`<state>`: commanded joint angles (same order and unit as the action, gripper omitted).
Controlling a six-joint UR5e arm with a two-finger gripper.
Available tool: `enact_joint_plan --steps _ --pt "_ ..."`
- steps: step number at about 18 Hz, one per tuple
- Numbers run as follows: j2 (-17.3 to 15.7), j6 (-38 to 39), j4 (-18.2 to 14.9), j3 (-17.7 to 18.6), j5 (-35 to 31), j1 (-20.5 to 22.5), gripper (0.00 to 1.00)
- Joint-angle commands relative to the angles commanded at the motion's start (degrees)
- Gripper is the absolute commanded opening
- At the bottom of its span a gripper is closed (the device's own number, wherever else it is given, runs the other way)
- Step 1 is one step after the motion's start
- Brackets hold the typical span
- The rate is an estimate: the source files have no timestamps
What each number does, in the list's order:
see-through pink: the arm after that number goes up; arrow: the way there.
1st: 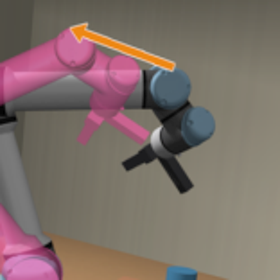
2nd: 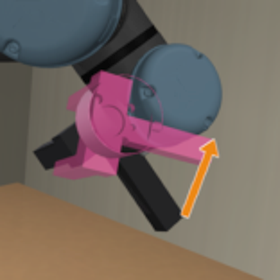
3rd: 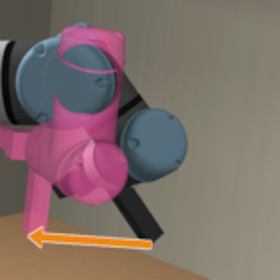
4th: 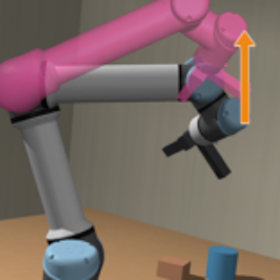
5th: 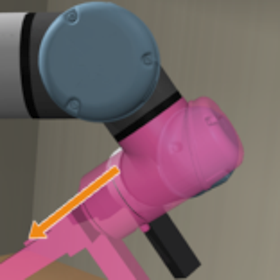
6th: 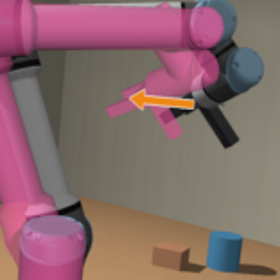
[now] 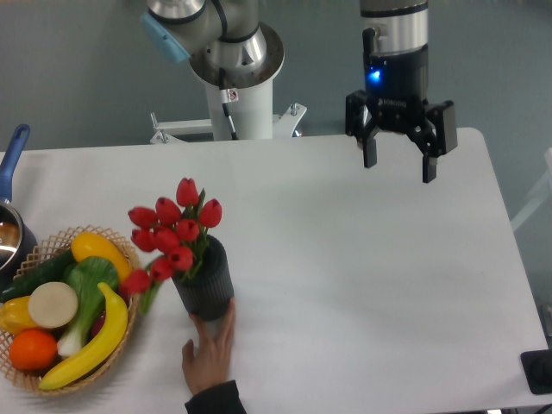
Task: Insert the flowers into the vase
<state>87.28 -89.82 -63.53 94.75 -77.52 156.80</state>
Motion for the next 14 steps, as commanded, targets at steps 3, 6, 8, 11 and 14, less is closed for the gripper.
enact_joint_plan --steps 3,6,8,11,14 --pt "-1.85 -1.49 -3.78 0.44 0.00 -0.35 1.00" --pt "-3.17 -6.75 -8.35 0.70 -2.97 -0.09 1.00" --pt "-3.35 -10.10 -8.81 0.70 -3.78 0.00 1.00" --pt "-3.26 -10.38 -8.46 0.70 -3.87 -0.44 1.00" --pt "-3.26 -10.38 -8.37 0.97 -3.87 -0.27 1.00"
